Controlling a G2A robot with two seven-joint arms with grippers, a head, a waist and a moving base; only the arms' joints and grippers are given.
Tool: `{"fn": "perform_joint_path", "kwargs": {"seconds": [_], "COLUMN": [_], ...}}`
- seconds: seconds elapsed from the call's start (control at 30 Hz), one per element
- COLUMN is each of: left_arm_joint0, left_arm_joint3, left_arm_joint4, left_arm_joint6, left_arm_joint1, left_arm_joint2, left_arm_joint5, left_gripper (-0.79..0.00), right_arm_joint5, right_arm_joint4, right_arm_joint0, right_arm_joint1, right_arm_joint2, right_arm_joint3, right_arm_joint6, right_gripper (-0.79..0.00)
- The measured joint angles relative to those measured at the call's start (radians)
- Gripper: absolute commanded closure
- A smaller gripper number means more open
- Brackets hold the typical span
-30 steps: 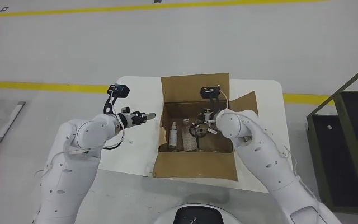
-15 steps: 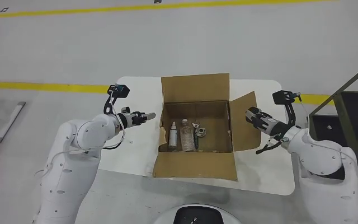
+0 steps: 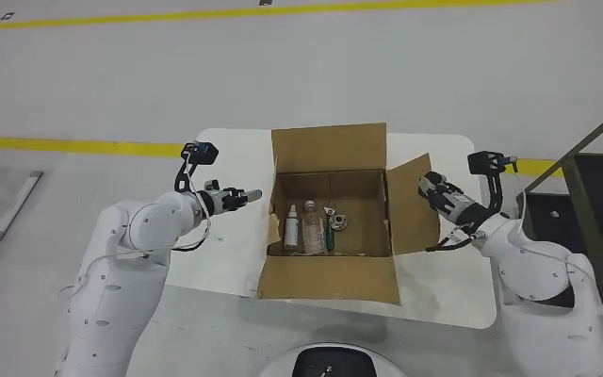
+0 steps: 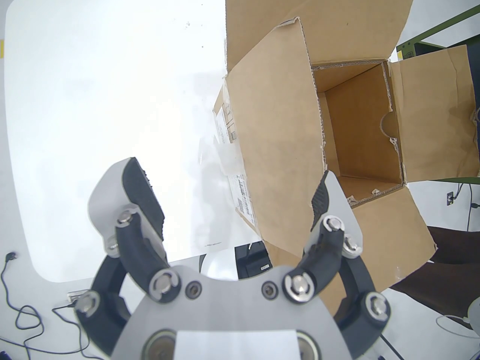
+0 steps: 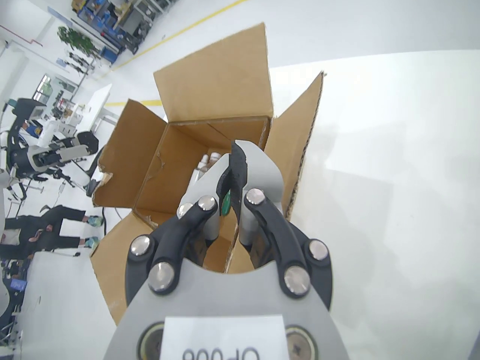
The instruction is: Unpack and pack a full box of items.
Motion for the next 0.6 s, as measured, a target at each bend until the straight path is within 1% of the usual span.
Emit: {"fn": "perform_joint_path", "kwargs": {"seconds": [0.27, 0.37, 0.47, 0.6], "left_arm_joint0": [0.0, 0.0, 0.0, 0.0], "left_arm_joint3": [0.0, 0.0, 0.0, 0.0], "left_arm_joint4": [0.0, 0.0, 0.0, 0.0], "left_arm_joint6": [0.0, 0.0, 0.0, 0.0], "left_arm_joint1": [0.0, 0.0, 0.0, 0.0], "left_arm_joint2": [0.0, 0.0, 0.0, 0.0], "left_arm_joint5": [0.0, 0.0, 0.0, 0.0], "left_gripper": [-0.785, -0.785, -0.785, -0.785], "right_arm_joint5": [-0.055, -0.057, -0.031, 0.013], "right_arm_joint4": [-0.072, -0.071, -0.071, -0.048], "right_arm_joint0": [-0.062, -0.082, -0.096, -0.103], "right_arm_joint1": [-0.011, -0.012, -0.01, -0.005], "right_arm_joint2": [-0.018, 0.01, 0.068, 0.128], "right_arm_joint3": [0.005, 0.024, 0.062, 0.139], "right_arm_joint6": [-0.391, -0.485, -0.527, -0.526], "right_gripper": [0.0, 0.0, 0.0, 0.0]}}
